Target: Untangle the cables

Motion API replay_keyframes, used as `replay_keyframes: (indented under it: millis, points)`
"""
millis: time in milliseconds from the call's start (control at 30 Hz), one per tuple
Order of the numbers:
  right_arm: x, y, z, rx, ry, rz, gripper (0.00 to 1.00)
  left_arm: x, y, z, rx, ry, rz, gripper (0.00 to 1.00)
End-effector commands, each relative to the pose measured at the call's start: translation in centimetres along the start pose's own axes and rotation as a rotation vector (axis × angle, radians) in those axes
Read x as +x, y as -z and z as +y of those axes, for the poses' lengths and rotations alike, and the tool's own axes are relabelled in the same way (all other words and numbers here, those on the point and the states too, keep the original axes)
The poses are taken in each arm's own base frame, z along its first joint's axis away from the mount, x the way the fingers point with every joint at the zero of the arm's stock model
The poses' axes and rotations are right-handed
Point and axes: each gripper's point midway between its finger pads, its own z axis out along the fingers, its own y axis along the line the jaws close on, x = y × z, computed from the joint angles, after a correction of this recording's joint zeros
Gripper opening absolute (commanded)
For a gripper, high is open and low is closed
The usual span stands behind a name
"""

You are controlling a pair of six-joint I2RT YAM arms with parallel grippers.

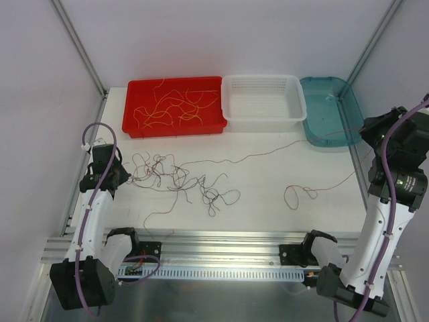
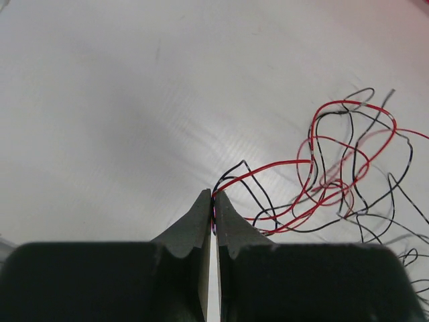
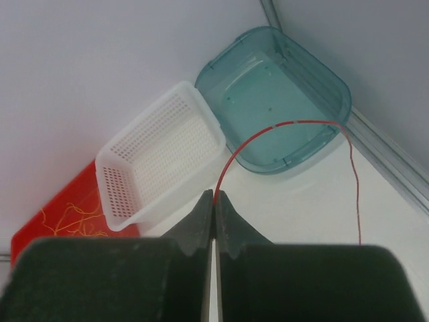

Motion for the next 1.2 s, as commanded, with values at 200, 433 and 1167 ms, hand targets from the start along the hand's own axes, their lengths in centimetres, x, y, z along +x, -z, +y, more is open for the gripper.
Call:
replay_keyframes:
  millis: [200, 433, 1167]
  points:
    - [2.3, -2.2, 2.2, -0.138, -0.090, 0.162, 0.01, -2.1, 0.4, 2.2, -0.066, 0.138, -0.047, 0.02]
    - [15.8, -5.6, -3.2, 0.007, -0.020, 0.479, 0.05, -1.7, 0.1, -1.0, 0.113, 0.092, 0.003, 0.00]
    - [32.8, 0.8, 17.5, -0.958, 0.758, 0.711, 0.73, 0.8, 1.4, -6.7, 0.358, -0.088, 0.076, 0.00]
